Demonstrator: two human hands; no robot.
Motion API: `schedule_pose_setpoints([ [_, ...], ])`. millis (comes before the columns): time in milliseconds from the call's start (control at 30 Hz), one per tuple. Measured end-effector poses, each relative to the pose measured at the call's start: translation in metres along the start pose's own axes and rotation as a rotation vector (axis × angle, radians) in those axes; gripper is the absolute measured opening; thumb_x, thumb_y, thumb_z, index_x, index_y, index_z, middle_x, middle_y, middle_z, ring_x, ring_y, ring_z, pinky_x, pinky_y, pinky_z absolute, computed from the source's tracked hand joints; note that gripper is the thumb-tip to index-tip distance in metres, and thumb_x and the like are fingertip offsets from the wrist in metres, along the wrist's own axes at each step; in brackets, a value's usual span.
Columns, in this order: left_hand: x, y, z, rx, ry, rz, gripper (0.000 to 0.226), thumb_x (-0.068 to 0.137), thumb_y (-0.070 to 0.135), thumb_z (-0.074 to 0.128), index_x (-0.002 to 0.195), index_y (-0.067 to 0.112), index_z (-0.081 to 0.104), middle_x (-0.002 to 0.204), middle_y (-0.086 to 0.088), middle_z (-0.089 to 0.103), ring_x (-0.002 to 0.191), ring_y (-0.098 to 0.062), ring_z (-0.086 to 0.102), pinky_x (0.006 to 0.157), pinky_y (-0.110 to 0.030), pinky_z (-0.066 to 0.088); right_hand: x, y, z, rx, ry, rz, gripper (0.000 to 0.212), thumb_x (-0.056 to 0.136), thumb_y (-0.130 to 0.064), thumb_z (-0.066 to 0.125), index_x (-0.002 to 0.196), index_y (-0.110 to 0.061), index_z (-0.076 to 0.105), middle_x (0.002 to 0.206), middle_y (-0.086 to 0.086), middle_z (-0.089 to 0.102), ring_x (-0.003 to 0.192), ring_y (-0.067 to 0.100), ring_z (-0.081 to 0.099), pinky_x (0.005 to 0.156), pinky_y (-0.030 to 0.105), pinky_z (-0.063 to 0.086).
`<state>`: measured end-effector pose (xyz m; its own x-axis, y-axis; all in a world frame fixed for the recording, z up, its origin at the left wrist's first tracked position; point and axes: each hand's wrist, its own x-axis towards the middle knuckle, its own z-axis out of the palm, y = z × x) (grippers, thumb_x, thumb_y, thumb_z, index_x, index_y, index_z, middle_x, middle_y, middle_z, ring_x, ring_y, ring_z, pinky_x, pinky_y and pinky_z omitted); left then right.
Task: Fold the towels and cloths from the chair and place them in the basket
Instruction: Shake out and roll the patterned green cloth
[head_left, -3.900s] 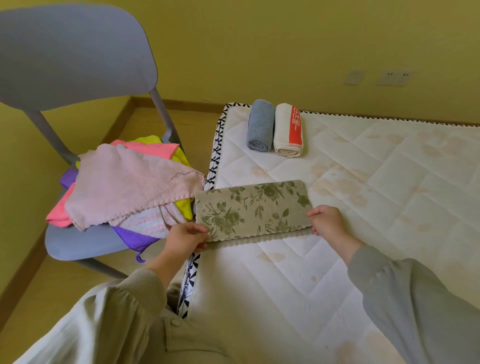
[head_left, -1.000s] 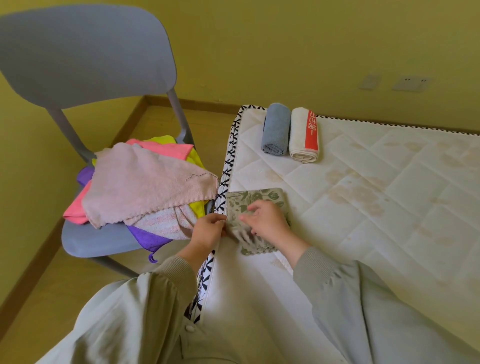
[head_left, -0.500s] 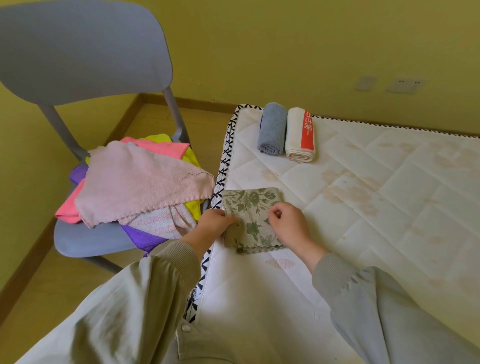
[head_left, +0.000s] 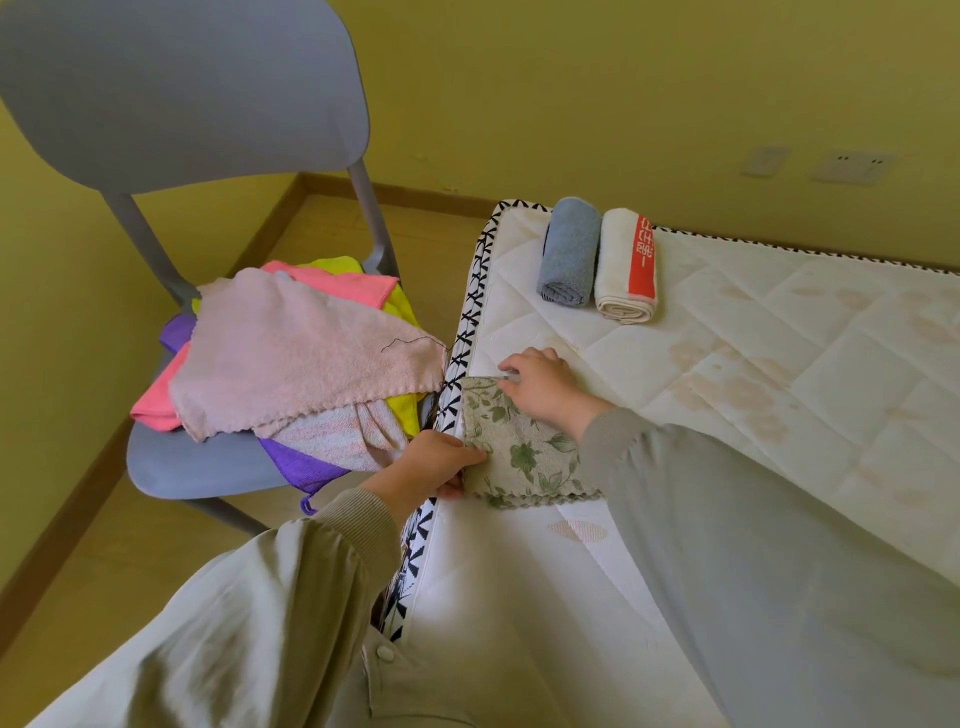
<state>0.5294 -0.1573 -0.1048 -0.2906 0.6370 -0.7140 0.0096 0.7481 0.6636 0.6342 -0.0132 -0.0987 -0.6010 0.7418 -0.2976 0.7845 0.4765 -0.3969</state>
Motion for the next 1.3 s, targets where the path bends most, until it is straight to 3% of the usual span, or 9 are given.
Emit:
schedule_pose_setpoints([
  [167, -0.003, 0.000, -0.005, -0.031, -0.087, 0.018, 0.018, 0.085, 0.021, 0.070, 0.083, 0.004, 0.064, 0.079, -0.012, 0.067, 0.056, -0.014, 0.063, 0.047, -0.019, 0.051, 0.010, -0.013, 0.000, 0.119, -0.042, 0.002, 0.010, 0.089, -0.031, 0.060, 0.090, -0.024, 0.067, 0.109, 0.002, 0.058, 0.113, 0.023, 0.044, 0.102, 0.040, 0.035],
  [267, -0.004, 0.003, -0.006, -0.015, -0.108, 0.049, 0.018, 0.085, 0.020, 0.071, 0.081, 0.004, 0.064, 0.079, -0.012, 0.067, 0.057, -0.014, 0.063, 0.050, -0.020, 0.052, 0.004, -0.010, -0.011, 0.383, 0.010, 0.021, 0.019, 0.087, -0.016, 0.064, 0.070, -0.024, 0.062, 0.091, 0.000, 0.063, 0.094, 0.018, 0.056, 0.089, 0.035, 0.044],
  [333, -0.005, 0.008, -0.002, -0.015, -0.129, 0.078, 0.017, 0.085, 0.019, 0.071, 0.081, 0.004, 0.063, 0.076, -0.011, 0.066, 0.056, -0.015, 0.062, 0.054, -0.022, 0.055, -0.002, -0.005, -0.024, 0.447, 0.019, 0.011, 0.018, 0.088, -0.011, 0.063, 0.072, -0.020, 0.062, 0.083, 0.001, 0.064, 0.082, 0.016, 0.058, 0.080, 0.028, 0.045],
  [467, -0.012, 0.020, 0.016, -0.071, -0.180, 0.112, 0.018, 0.087, 0.016, 0.068, 0.073, 0.010, 0.060, 0.060, -0.002, 0.066, 0.050, -0.012, 0.062, 0.053, -0.021, 0.055, -0.010, 0.010, -0.052, 0.461, 0.018, -0.005, 0.005, 0.087, -0.003, 0.062, 0.088, -0.004, 0.066, 0.083, 0.011, 0.065, 0.079, 0.019, 0.059, 0.078, 0.027, 0.046],
  [700, -0.021, 0.028, 0.045, -0.362, -0.390, 0.010, 0.007, 0.096, 0.016, 0.055, 0.090, 0.013, 0.057, 0.084, -0.003, 0.070, 0.062, -0.010, 0.069, 0.050, -0.019, 0.052, -0.010, 0.011, -0.074, 0.325, 0.026, -0.022, 0.010, 0.089, -0.004, 0.058, 0.086, -0.008, 0.066, 0.061, -0.004, 0.052, 0.059, 0.009, 0.048, 0.061, 0.022, 0.040],
  [833, -0.013, 0.009, 0.034, -0.169, -0.231, -0.046, 0.019, 0.094, 0.018, 0.058, 0.106, 0.003, 0.057, 0.076, -0.013, 0.068, 0.046, -0.013, 0.063, 0.047, -0.023, 0.053, -0.002, 0.000, -0.044, 0.194, -0.059, -0.074, 0.012, 0.089, -0.007, 0.059, 0.082, -0.014, 0.066, 0.071, -0.005, 0.056, 0.069, 0.010, 0.052, 0.071, 0.022, 0.039],
  [1033, -0.005, -0.004, 0.016, 0.079, -0.180, 0.002, 0.024, 0.092, 0.025, 0.061, 0.077, 0.005, 0.062, 0.052, -0.002, 0.065, 0.040, -0.011, 0.059, 0.045, -0.021, 0.051, 0.006, -0.004, -0.014, 0.169, -0.096, -0.047, 0.011, 0.093, -0.009, 0.054, 0.088, -0.012, 0.064, 0.074, -0.011, 0.049, 0.064, 0.005, 0.045, 0.056, 0.022, 0.034],
  [1200, 0.001, -0.002, 0.016, 0.336, -0.143, 0.049, 0.037, 0.092, 0.036, 0.057, 0.075, 0.003, 0.064, 0.055, -0.003, 0.064, 0.039, -0.011, 0.057, 0.046, -0.020, 0.052, 0.008, 0.002, -0.004, 0.129, -0.042, -0.014, 0.008, 0.092, -0.016, 0.057, 0.094, -0.014, 0.064, 0.086, -0.004, 0.057, 0.075, 0.014, 0.053, 0.070, 0.028, 0.042],
  [1300, 0.000, 0.001, 0.016, 0.698, 0.093, 0.208, 0.046, 0.093, 0.048, 0.048, 0.068, 0.011, 0.058, 0.062, -0.001, 0.059, 0.053, -0.016, 0.057, 0.051, -0.023, 0.047, 0.002, 0.010, -0.008, 0.112, 0.168, -0.020, 0.022, 0.093, -0.022, 0.055, 0.113, -0.016, 0.061, 0.108, 0.003, 0.060, 0.102, 0.019, 0.052, 0.090, 0.036, 0.045],
])
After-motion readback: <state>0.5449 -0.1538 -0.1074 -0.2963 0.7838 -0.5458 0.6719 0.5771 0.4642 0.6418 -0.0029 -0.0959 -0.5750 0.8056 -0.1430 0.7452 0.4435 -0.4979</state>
